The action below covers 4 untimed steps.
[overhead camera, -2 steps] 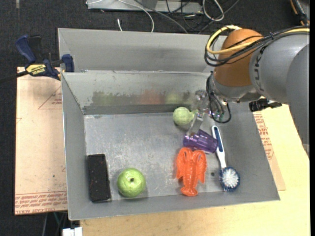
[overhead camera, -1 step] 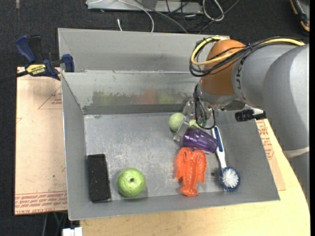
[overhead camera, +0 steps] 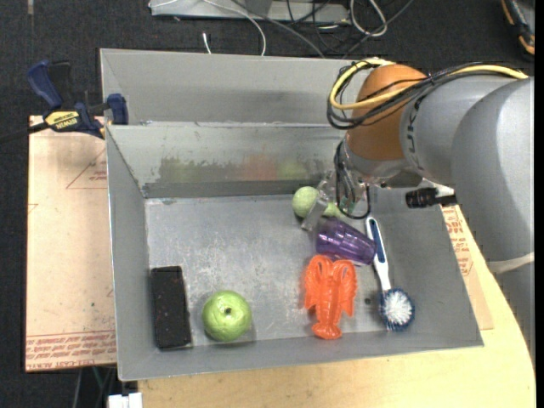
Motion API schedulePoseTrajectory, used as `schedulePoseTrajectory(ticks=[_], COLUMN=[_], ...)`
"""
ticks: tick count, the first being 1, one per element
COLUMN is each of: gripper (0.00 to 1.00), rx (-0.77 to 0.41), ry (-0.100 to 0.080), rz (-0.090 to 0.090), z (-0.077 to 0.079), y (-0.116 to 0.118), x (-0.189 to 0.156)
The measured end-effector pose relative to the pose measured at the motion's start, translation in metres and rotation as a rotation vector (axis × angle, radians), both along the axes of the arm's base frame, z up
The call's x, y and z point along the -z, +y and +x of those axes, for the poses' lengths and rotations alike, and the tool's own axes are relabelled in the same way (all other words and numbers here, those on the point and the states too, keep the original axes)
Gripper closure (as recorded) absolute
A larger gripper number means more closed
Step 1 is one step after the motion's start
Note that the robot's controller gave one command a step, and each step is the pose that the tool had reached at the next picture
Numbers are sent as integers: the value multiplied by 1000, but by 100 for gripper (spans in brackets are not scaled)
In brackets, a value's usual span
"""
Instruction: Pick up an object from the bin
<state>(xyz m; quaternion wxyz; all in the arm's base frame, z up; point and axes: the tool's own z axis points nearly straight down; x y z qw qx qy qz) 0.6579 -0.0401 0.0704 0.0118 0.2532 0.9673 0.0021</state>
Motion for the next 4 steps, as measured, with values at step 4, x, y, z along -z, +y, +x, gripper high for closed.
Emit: schedulePoseTrajectory(ticks=[4], gripper=[100], rx=[-5], ry=[4], rz=[0], z=[-1], y=[1], x=[-61])
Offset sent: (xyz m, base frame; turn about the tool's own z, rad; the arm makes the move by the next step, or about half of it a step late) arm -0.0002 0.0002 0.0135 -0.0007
